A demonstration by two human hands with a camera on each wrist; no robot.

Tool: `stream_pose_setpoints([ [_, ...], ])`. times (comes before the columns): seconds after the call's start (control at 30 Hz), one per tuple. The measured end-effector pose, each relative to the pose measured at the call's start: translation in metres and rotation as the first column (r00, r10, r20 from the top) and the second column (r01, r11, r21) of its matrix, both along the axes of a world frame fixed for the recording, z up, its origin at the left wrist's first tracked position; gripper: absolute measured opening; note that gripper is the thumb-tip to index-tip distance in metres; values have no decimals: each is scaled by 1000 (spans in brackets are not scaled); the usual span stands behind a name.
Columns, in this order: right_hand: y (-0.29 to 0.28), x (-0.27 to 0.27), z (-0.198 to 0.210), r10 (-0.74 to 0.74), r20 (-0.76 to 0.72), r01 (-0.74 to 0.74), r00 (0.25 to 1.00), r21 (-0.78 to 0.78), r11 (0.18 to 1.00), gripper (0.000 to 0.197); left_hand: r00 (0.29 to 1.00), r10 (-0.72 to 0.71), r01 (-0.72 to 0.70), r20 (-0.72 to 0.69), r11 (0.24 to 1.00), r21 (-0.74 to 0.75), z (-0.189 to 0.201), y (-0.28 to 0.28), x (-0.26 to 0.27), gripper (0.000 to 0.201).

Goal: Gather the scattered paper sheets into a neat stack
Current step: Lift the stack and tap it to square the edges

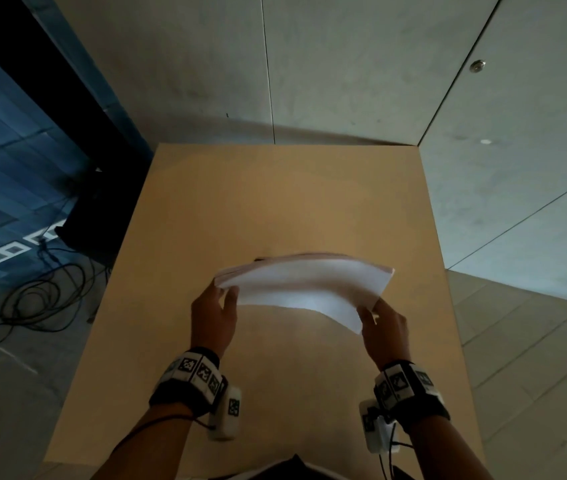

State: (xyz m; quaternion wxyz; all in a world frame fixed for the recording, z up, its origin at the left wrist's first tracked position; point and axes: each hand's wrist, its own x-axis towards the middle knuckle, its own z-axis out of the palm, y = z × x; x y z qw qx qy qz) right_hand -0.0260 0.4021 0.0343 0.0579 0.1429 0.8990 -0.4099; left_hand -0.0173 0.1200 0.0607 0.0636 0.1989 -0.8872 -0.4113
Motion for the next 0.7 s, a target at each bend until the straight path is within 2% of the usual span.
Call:
stream_pose_setpoints([
  [0.1,-2,-5,11,3,-84,-1,996,32,999,18,989,-57,50,-138,997,-51,21,3,-5,18],
  [0.23,-4,-12,50,-10,-372,22,928,27,999,14,936,-55,12,-347,992,-125,54,3,-10,15],
  [0.33,-1,-12,61,-9,-459,17,888,13,1000,14,913,-18,-1,-408,999,-46,65,3,-9,19],
  [0.4,3,-9,50,5,-386,-10,922,-11,1000,16,954,4,3,-300,1000,25,56,1,-6,26],
  [0.47,7,-6,33,29,-211,-44,977,-68,997,28,997,-26,30,-66,998,62,37,-2,-5,34],
  [0.53,11,-5,22,5,-65,-13,998,-131,991,36,993,-74,65,96,994,87,16,-7,-6,39],
  [0.6,15,-8,21,-25,-8,24,1000,-152,988,29,989,-112,107,98,992,62,8,-9,-9,32],
  [0.7,21,-11,19,-9,4,10,1000,-118,993,20,983,-185,185,-13,982,-26,16,-8,-14,25],
])
